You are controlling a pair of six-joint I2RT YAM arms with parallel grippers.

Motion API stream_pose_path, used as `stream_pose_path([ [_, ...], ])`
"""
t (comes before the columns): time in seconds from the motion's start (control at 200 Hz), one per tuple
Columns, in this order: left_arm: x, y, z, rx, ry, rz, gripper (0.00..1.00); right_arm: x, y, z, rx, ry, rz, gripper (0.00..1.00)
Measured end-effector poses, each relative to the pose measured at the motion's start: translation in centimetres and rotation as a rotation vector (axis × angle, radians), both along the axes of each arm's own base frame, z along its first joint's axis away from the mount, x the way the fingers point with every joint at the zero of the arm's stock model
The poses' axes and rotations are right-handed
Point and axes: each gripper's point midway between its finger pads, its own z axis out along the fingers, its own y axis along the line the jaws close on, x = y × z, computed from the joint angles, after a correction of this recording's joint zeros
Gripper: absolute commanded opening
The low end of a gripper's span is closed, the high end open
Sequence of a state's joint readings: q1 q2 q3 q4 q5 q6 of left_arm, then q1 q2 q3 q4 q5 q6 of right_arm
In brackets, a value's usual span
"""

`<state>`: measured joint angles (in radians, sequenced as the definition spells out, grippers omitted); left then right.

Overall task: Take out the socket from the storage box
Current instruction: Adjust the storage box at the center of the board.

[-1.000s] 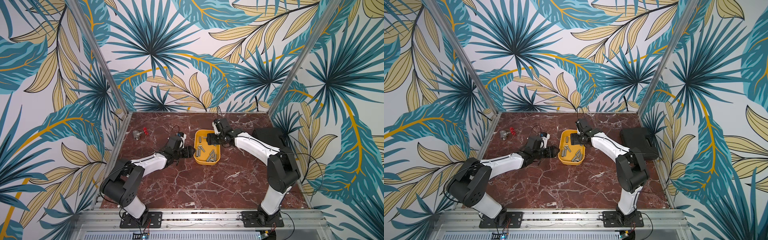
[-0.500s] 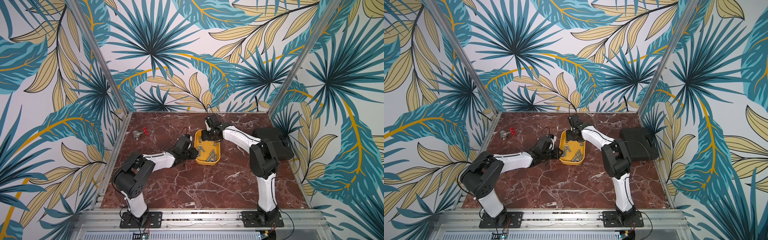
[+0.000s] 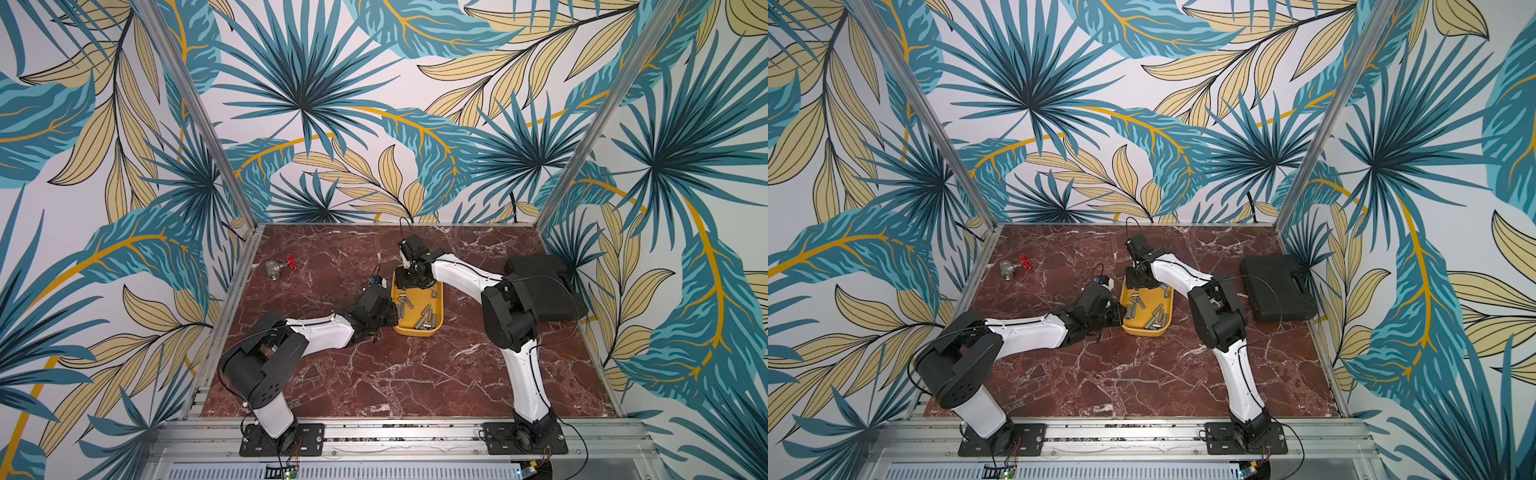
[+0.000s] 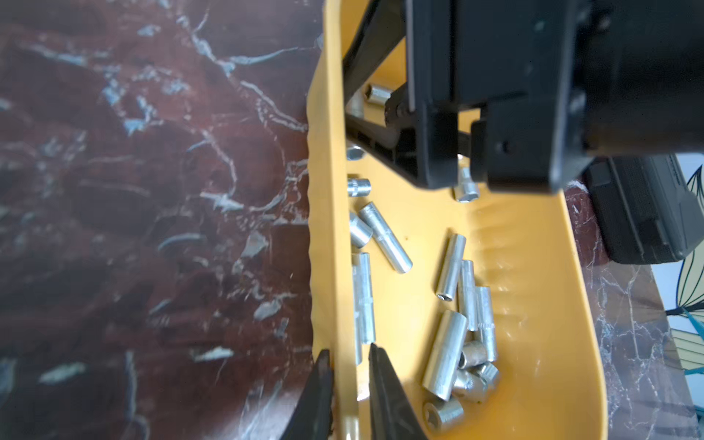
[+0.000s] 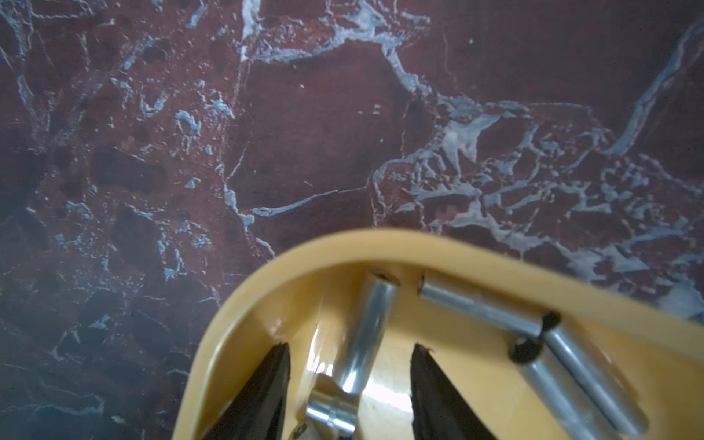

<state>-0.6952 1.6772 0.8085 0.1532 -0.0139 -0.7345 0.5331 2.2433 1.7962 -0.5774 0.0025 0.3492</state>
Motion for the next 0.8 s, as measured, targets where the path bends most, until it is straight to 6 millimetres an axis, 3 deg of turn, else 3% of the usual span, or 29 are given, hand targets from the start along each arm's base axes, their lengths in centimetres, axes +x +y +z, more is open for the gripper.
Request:
stream_pose_path([
  [0.215,-1.3,0.3,0.0,-0.013,0.003,0.030,0.21,-0.3,0.3,-1.1,-0.010,0.021,0.004,0.45],
  [0.436,-2.8,1.0,0.1,-0.018,0.003,0.060,0.24,-1.5,1.9,-1.2,-0.012,0.026,0.035,0.36],
  [0.801,-3.9,3.0,1.3,-0.025,-0.015,0.125,0.33,-3.0,3.0,-1.9,-0.044,0.023,0.064,0.27],
])
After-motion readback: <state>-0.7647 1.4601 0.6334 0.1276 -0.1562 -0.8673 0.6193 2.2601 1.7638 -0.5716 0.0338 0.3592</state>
